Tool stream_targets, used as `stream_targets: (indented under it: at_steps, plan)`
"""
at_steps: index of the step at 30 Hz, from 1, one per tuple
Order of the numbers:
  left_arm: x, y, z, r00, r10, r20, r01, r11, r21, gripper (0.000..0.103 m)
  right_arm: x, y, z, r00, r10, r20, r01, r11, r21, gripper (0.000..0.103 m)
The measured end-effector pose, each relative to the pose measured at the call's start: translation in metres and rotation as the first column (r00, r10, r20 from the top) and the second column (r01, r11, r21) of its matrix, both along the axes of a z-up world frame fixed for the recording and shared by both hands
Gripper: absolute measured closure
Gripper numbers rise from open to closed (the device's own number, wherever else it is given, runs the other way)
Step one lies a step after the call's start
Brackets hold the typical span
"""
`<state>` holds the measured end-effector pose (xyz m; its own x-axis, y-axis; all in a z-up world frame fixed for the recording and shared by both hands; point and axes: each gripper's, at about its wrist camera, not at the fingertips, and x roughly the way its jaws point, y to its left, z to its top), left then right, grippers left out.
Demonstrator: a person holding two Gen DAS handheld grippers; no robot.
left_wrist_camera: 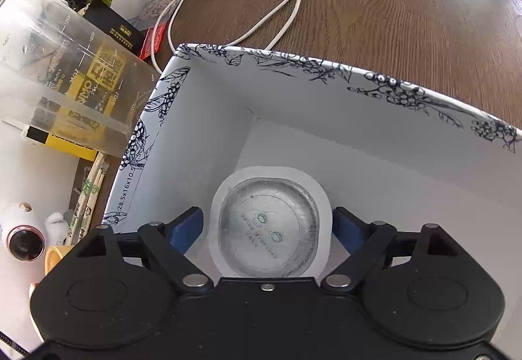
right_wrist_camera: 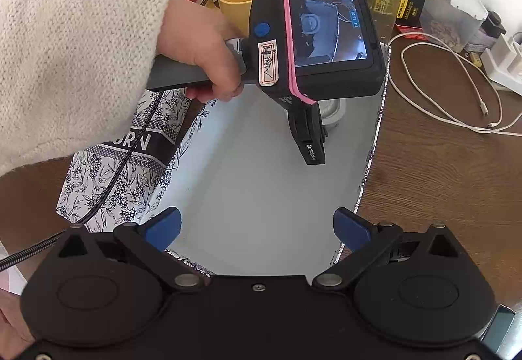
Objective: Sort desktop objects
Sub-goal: 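Carry the compact case with the left gripper into the floral open box, then open the left gripper to release the compact case and lift away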
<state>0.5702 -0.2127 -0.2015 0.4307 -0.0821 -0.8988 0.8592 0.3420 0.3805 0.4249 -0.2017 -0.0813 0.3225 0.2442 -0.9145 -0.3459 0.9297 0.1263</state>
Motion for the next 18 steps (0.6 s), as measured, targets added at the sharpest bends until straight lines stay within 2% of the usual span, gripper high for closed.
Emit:
stream_targets:
  at_steps: [11, 18]
  plan:
    - [0.009, 0.005, 0.004, 0.996, 0.091, 0.010, -0.090, 0.996, -0.017, 0.006, -0.009, 0.001, 0.000, 1.000, -0.009, 0.003, 0.009, 1.000, 0.000, 0.002]
    - [0.015, 0.009, 0.007, 0.984, 0.175, 0.012, -0.175, 0.984, -0.030, 0.006, -0.014, 0.004, 0.002, 1.000, -0.013, 0.007, 0.013, 1.000, 0.000, 0.002]
